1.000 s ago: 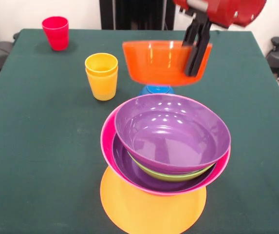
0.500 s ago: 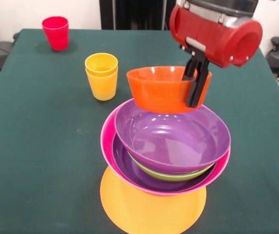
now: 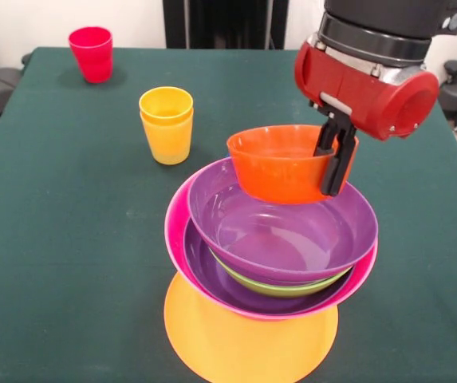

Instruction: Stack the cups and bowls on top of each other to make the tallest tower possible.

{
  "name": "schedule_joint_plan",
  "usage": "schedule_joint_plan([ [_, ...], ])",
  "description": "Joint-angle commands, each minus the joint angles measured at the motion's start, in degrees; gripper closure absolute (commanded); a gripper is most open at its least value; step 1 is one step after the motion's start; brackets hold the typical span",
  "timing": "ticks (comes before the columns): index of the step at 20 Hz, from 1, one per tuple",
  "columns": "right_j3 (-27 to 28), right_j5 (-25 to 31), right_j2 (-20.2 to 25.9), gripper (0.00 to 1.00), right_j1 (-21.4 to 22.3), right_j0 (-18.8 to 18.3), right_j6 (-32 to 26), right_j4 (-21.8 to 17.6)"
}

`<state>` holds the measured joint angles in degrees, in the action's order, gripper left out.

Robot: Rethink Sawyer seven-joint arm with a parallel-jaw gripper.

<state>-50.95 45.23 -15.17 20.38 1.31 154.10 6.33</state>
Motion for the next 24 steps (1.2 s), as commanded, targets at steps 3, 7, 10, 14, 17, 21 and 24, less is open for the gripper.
schedule_joint_plan([
  [3,-2.1,-0.9,8.4,1.00,-1.6,-0.2,-9.8,-3.2],
  [7,-1.6,-1.7,9.8,1.00,-2.5,-1.0,-10.7,-3.5],
  [10,-0.3,-1.4,10.3,1.00,-3.1,-1.4,-11.2,-3.8],
  [14,1.5,-0.2,10.8,1.00,-3.7,-1.9,-12.3,-4.2],
  [17,3.3,1.1,11.4,1.00,-4.6,-2.6,-13.9,-4.5],
  [21,5.3,2.2,12.5,1.00,-5.6,-3.4,-16.0,-4.9],
  [24,6.3,3.1,12.8,1.00,-5.8,-3.6,-16.7,-5.1],
])
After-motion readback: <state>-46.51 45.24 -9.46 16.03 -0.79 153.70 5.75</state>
